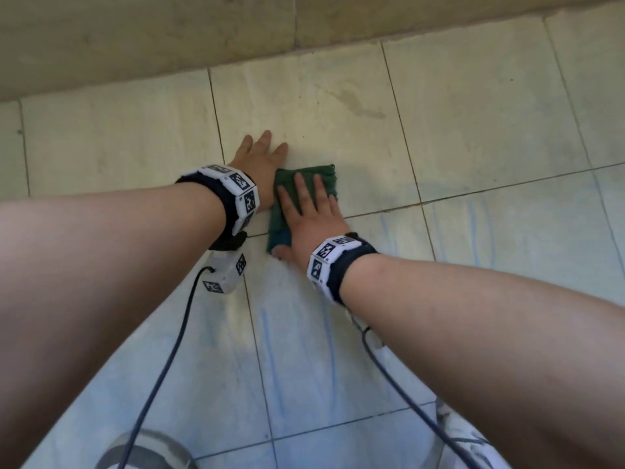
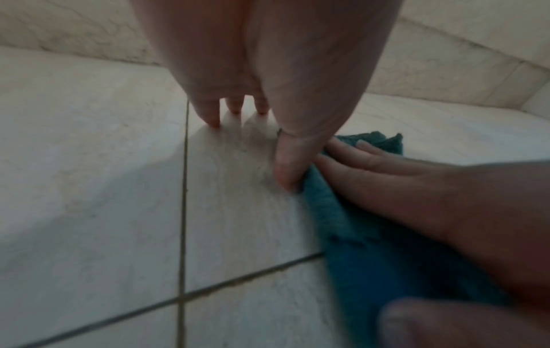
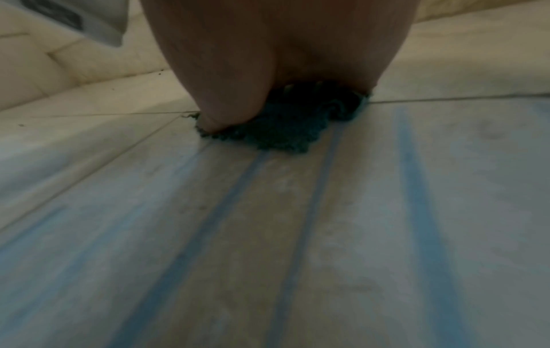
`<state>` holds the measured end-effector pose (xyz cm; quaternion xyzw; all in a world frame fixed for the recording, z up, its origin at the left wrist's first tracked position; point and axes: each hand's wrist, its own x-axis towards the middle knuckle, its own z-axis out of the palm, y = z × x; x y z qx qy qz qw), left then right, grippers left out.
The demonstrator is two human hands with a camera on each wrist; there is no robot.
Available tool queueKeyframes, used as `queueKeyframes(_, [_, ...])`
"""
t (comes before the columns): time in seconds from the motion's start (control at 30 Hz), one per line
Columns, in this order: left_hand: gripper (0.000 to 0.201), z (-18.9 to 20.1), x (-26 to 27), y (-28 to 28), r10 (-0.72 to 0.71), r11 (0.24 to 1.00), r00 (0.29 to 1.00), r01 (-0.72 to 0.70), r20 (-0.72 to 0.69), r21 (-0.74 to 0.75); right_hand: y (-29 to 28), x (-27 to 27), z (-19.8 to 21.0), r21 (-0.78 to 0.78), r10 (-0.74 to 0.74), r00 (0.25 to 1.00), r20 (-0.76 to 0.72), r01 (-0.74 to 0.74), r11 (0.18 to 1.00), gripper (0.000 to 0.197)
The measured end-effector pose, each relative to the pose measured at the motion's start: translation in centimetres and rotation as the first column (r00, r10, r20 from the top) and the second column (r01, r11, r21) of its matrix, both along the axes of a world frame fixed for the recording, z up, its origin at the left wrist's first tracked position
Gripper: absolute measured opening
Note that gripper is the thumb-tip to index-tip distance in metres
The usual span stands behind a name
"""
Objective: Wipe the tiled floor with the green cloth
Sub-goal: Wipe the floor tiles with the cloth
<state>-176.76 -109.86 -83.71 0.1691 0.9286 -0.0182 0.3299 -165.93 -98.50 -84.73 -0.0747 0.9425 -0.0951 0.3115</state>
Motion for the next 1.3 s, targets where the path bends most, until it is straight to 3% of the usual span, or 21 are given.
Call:
queueKeyframes(0.07, [0.101,0.4,0.1,0.1,-0.005,1.0,1.0,0.005,0.002,-0.008,3.1,0.1,-0.2,0.018,-0.064,0.998,-0.026,0.064,0.998,0.105])
queueKeyframes(0.13, [0.107,0.7,0.4,0.8,0.019,1.0,1.0,-0.019,0.024,-0.012,7.9,0.4,-0.7,0.102,-0.234,0.971,-0.041,0.237,0.966,0.106])
queueKeyframes(0.27, [0.11,0.5,1.2,2.4,0.056,0.998,0.998,-0.056,0.031,0.008,17.2,1.0,-0.6,0.307,-0.616,0.788,-0.025,0.592,0.745,0.11])
queueKeyframes(0.37, [0.104,0.0,2.0,3.4,0.072,0.996,0.997,-0.072,0.013,0.051,17.4,0.9,-0.2,0.286,-0.713,0.7,-0.047,0.693,0.662,0.109])
queueKeyframes(0.43, [0.101,-0.2,2.4,4.0,0.076,0.995,0.997,-0.076,0.004,0.067,15.3,0.5,0.1,0.233,-0.722,0.69,-0.049,0.71,0.664,0.108])
queueKeyframes(0.6, [0.104,-0.4,2.3,6.1,0.12,0.99,0.992,-0.118,-0.023,0.08,9.9,-0.9,0.3,0.096,-0.449,0.893,-0.023,0.449,0.888,0.108])
queueKeyframes(0.73, [0.11,-0.1,1.6,8.2,0.094,0.995,0.995,-0.092,-0.044,0.042,11.8,-1.0,-0.2,0.042,-0.384,0.923,0.002,0.383,0.923,0.108])
queueKeyframes(0.83, [0.115,0.1,1.0,10.7,0.071,0.997,0.997,-0.07,-0.027,0.038,16.8,-1.5,-0.5,0.059,-0.461,0.886,-0.042,0.463,0.884,0.108])
queueKeyframes(1.03, [0.124,-0.3,-0.1,15.3,0.147,0.989,0.989,-0.147,-0.008,-0.022,28.8,-3.7,-0.4,0.189,-0.677,0.731,-0.08,0.678,0.71,0.109])
queueKeyframes(1.17, [0.128,-0.1,-0.8,16.1,0.155,0.986,0.988,-0.154,0.003,-0.061,31.2,-7.2,-0.3,0.195,-0.714,0.691,-0.117,0.721,0.665,0.107])
queueKeyframes(1.23, [0.128,0.1,-1.0,16.4,0.162,0.985,0.987,-0.161,0.005,-0.061,30.2,-9.4,-0.1,0.195,-0.704,0.699,-0.125,0.713,0.673,0.107])
queueKeyframes(1.3, [0.129,0.2,-1.1,16.7,0.177,0.984,0.984,-0.177,0.004,-0.035,27.4,-11.0,0.3,0.173,-0.593,0.798,-0.109,0.603,0.779,0.106])
